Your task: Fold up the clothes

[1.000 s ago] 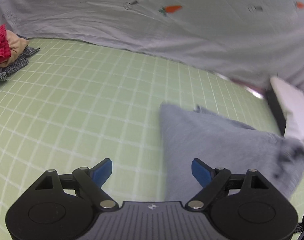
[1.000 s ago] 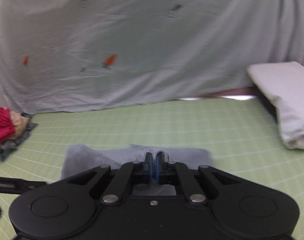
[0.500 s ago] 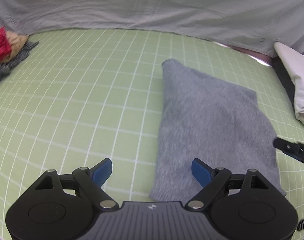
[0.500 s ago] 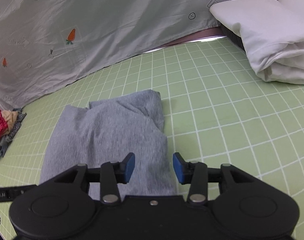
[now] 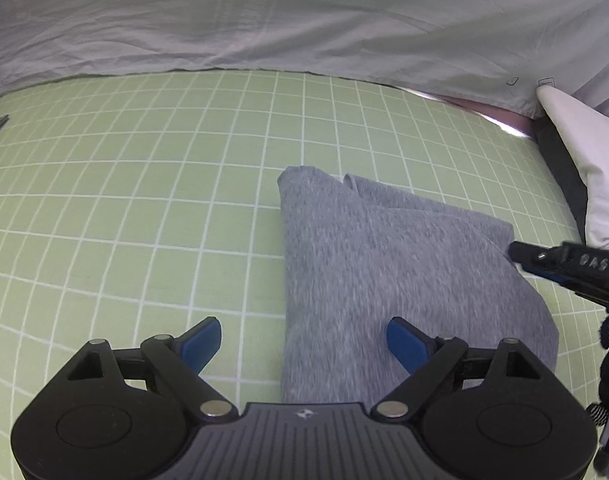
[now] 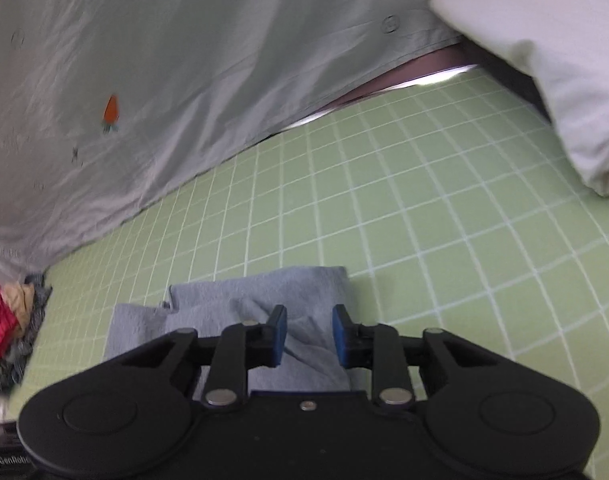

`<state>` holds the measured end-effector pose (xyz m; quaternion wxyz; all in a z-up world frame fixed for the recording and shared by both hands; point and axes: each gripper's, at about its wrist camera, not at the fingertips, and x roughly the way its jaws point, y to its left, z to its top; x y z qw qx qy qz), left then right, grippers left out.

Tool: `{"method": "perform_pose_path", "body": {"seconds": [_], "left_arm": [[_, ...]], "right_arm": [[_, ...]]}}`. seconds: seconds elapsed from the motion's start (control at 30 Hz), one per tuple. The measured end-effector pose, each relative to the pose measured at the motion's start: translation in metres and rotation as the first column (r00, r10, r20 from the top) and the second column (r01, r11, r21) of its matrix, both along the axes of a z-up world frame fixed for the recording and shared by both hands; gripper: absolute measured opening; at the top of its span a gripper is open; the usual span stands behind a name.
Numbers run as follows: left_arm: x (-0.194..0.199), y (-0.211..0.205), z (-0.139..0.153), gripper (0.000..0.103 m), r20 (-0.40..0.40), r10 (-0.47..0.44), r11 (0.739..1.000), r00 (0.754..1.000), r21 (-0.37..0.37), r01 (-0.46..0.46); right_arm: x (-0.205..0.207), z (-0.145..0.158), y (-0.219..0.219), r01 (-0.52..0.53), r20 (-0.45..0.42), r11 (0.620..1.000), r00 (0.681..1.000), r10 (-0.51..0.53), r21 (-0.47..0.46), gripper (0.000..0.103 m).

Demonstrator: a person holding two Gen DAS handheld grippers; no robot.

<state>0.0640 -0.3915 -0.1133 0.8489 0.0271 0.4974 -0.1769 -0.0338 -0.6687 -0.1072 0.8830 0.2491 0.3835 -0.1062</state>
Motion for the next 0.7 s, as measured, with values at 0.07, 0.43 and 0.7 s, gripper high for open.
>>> {"method": "perform_pose_path", "body": {"seconds": [0.07,0.43,0.7], "left_arm": [[0.004,0.001,-0.007,0.092,-0.020,0.000,1.000,1.000,-0.012,0.000],[0.010,0.003,-0.016,0.094,-0.035,-0.027,0.999,0.999,-0.038,0.026],[0.011,-0.006,-0.019,0.094,-0.034,-0.049,0.998,0.998,-0.047,0.047]], "right_arm": [[0.012,-0.004,0.006,-0.034,-0.022,0.999,0.999,0.034,-0.020,0.027],[0.007,0.026,0.018,-0.026,0.065,0.979,0.997,0.040,-0.202,0.001],[0.014,0.018,-0.006,0.036,0.003,0.976,0.999,-0.037,-0.215,0.018]]}}
